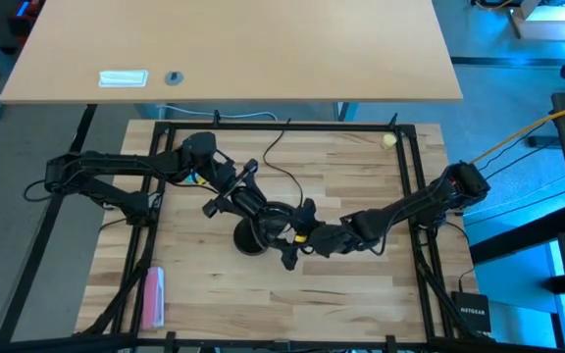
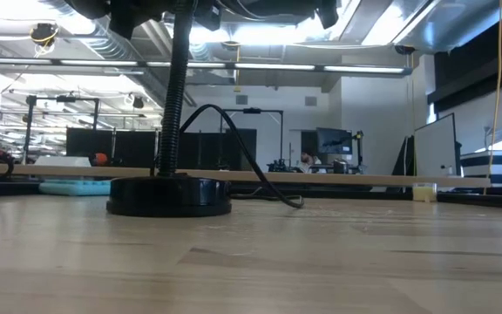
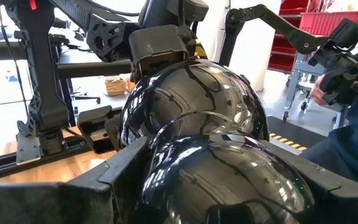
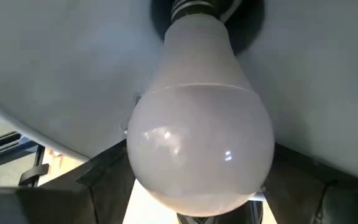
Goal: Screw lightbulb
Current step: Insert the lightbulb into the black lamp
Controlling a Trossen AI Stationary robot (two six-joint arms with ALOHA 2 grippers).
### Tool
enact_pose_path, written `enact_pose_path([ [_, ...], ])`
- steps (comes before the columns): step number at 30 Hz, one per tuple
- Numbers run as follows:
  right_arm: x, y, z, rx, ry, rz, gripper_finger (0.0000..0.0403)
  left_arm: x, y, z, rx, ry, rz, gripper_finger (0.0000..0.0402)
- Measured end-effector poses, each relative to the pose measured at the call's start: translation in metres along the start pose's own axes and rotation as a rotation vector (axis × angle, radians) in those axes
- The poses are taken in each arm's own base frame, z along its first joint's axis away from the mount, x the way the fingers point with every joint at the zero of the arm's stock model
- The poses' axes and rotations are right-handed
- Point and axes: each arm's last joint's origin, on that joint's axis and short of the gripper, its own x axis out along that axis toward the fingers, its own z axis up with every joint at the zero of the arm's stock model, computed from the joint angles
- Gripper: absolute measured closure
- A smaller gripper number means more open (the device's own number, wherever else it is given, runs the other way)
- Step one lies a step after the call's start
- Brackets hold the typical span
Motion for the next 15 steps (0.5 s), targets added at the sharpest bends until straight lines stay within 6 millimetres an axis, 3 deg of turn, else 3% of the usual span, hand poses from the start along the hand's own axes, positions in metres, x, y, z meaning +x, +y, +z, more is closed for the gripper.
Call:
enact_pose_path([
  [15, 0.0001, -0.0001, -0.0004, -0.016, -0.007, -0.016, 0.0158, -0.0001, -0.0002, -0.0002, -0.007, 0.000, -0.005, 0.0150],
])
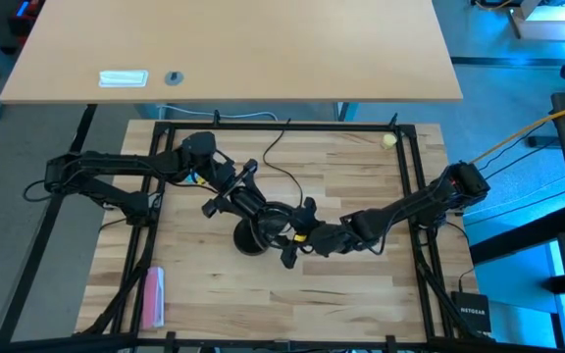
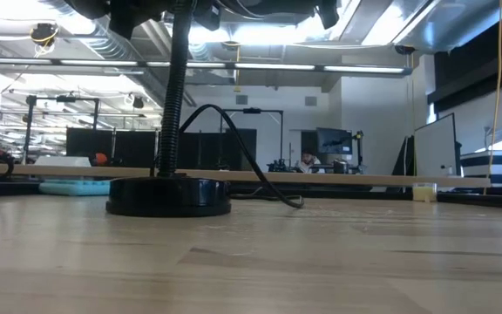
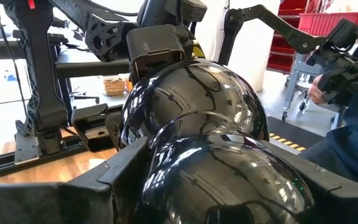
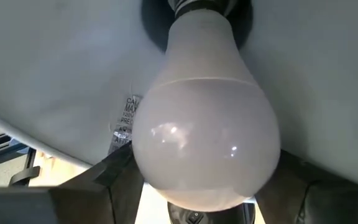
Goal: Screw lightbulb
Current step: Insert the lightbulb into the black lamp
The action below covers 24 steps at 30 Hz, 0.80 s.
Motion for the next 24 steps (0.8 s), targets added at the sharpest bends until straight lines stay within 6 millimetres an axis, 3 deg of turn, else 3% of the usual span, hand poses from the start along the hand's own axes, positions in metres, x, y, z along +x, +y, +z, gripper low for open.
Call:
enact_pose_path([
  [11, -0.052, 0.014, 0.001, -0.084, 0.054, -0.015, 0.0167, 0.001, 0.000, 0.000, -0.011, 0.002, 0.000, 0.0150],
  [15, -0.056, 0.016, -0.005, -0.098, 0.097, -0.009, 0.0168, 0.000, 0.000, 0.000, -0.018, 0.001, 0.004, 0.0147],
  [24, -0.060, 0.012, -0.007, -0.113, 0.137, -0.027, 0.0168, -0.013, 0.003, 0.000, -0.066, 0.016, 0.044, 0.0079],
])
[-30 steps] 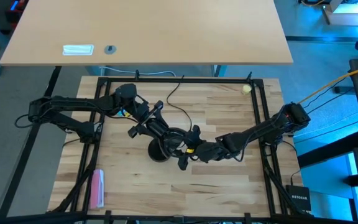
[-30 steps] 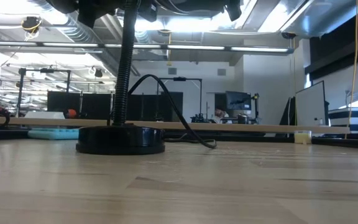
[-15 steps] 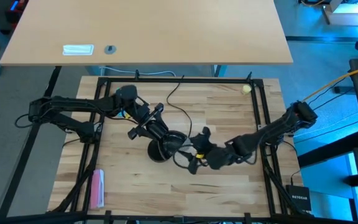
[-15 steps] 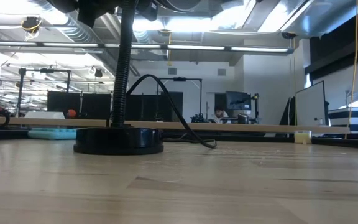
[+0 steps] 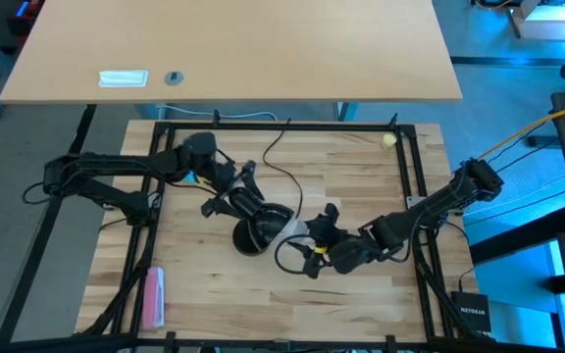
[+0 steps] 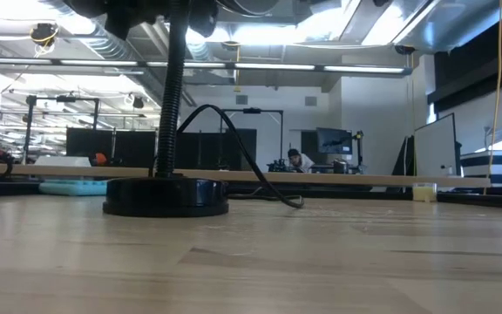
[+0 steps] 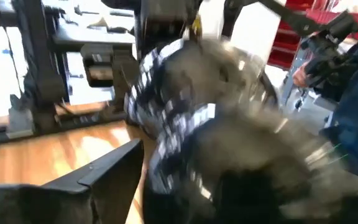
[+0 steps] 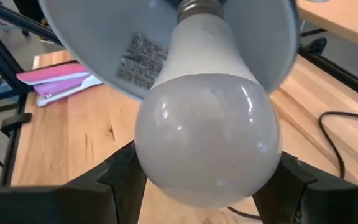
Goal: Screw lightbulb
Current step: Insert the lightbulb into the black lamp
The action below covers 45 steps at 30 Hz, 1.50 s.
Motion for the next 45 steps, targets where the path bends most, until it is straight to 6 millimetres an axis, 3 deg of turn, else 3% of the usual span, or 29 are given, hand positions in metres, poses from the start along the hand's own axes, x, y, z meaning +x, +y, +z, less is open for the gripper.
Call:
enact_pose_path([
  [8, -0.011, -0.006, 0.007, 0.005, 0.004, 0.004, 0.0168, -0.046, -0.018, 0.020, 0.061, 0.023, 0.097, 0.0069],
  [12, -0.012, -0.005, 0.004, 0.035, 0.059, 0.066, 0.0168, -0.069, -0.035, 0.020, 0.042, 0.096, 0.192, 0.0069],
  [17, -0.021, 0.000, -0.011, 0.095, 0.212, 0.136, 0.0168, -0.082, -0.056, 0.014, -0.025, 0.208, 0.311, 0.0068],
  [21, -0.033, 0.007, -0.015, 0.122, 0.232, 0.162, 0.0168, -0.083, -0.066, 0.007, -0.108, 0.272, 0.351, 0.0068],
  [25, -0.033, 0.021, -0.027, 0.140, 0.244, 0.187, 0.0168, -0.072, -0.072, -0.007, -0.213, 0.310, 0.303, 0.0072],
  [32, -0.001, 0.051, -0.054, 0.147, 0.221, 0.253, 0.0168, -0.037, -0.100, -0.021, -0.288, 0.294, 0.214, 0.0099],
  [39, 0.014, 0.071, -0.055, 0.198, 0.107, 0.379, 0.0168, -0.001, -0.142, -0.013, -0.130, 0.192, 0.179, 0.0105],
  [45, 0.018, 0.079, -0.050, 0.248, 0.004, 0.423, 0.0168, 0.037, -0.172, -0.018, 0.139, 0.137, 0.194, 0.0105],
])
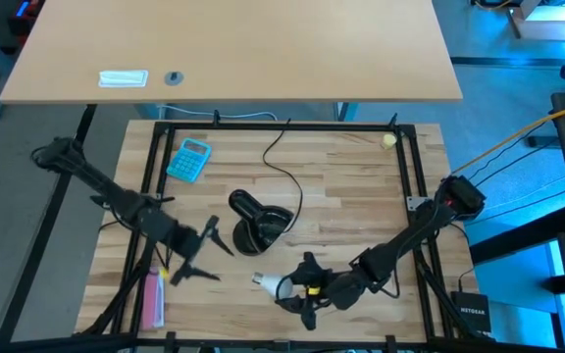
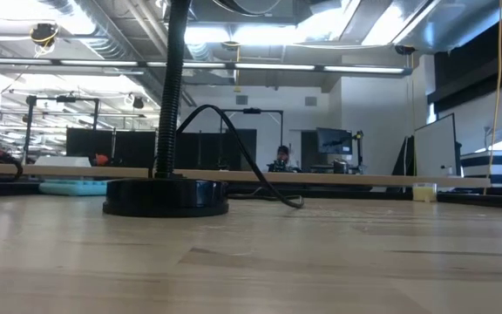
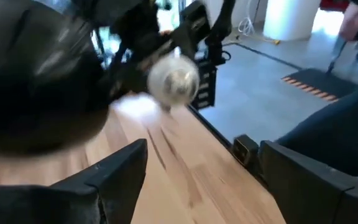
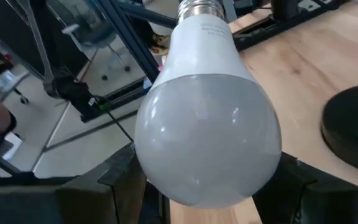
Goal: Screw lightbulb
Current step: Insert the lightbulb into the black lamp
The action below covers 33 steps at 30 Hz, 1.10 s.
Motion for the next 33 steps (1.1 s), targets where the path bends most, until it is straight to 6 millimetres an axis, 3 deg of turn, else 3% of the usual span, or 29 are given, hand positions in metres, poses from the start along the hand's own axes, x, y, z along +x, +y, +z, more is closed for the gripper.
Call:
enact_pose_path([
  [6, 0.014, -0.002, -0.009, 0.012, -0.032, 0.021, 0.0168, 0.032, -0.018, -0.002, 0.241, -0.028, 0.056, 0.0105],
  [13, 0.027, -0.009, -0.010, 0.038, -0.069, 0.041, 0.0168, 0.061, -0.025, -0.006, 0.353, -0.009, 0.058, 0.0105],
  [23, 0.031, -0.014, -0.009, 0.046, -0.053, 0.044, 0.0168, 0.068, -0.026, -0.003, 0.354, -0.021, 0.059, 0.0109],
  [33, 0.031, -0.014, -0.009, 0.035, -0.052, 0.044, 0.0168, 0.070, -0.019, -0.004, 0.357, -0.013, 0.082, 0.0216],
])
